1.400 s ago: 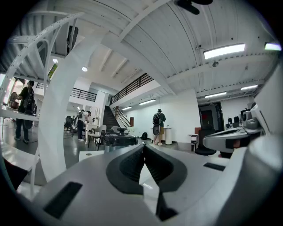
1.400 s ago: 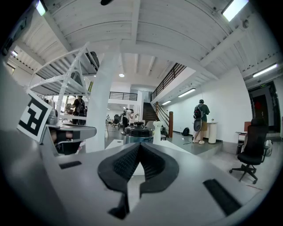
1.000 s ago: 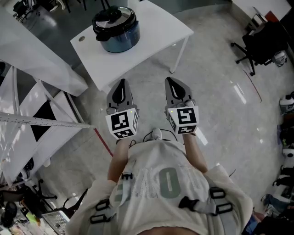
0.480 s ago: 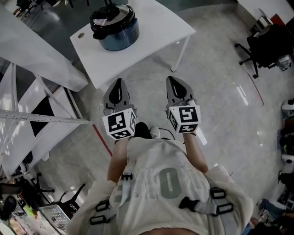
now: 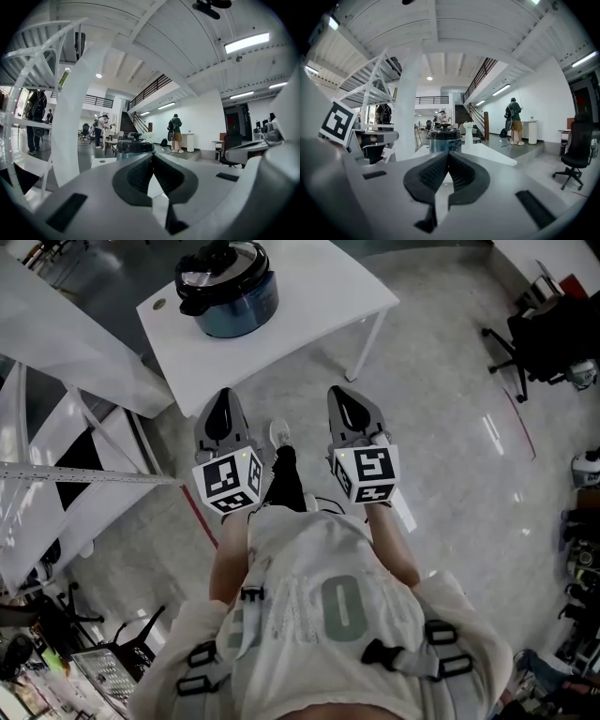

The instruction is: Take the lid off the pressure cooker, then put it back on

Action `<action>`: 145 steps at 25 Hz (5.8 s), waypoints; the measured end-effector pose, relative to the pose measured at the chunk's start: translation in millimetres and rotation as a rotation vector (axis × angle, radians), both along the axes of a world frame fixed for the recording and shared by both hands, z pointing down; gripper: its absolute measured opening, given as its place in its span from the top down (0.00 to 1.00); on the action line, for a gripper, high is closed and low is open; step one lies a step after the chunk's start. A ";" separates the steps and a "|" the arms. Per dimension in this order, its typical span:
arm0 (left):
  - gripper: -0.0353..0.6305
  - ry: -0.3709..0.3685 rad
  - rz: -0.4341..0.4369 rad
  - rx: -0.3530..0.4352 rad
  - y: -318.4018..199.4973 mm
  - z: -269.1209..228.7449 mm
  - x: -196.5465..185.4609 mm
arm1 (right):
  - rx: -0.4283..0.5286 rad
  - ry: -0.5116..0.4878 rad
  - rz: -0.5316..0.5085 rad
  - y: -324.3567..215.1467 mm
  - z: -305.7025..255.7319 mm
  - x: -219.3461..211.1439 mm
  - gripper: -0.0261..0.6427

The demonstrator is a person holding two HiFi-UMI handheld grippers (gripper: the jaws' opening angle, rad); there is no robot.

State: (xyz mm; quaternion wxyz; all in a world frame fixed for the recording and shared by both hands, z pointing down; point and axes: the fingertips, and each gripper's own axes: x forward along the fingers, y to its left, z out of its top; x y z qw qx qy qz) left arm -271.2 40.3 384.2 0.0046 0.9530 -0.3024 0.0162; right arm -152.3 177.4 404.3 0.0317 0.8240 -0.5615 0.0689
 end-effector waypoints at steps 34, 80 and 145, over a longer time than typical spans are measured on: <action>0.92 -0.019 -0.182 -0.032 -200.6 -1.3 130.2 | 0.000 0.043 -0.181 -235.8 -28.0 168.2 0.95; 0.92 0.019 -0.895 -0.001 -217.9 -4.3 162.8 | 0.016 0.036 -0.913 -384.4 -24.3 217.5 0.95; 0.55 -0.470 0.461 -0.127 -323.1 -20.0 235.2 | -0.367 0.347 -1.741 -464.2 -39.2 121.5 0.53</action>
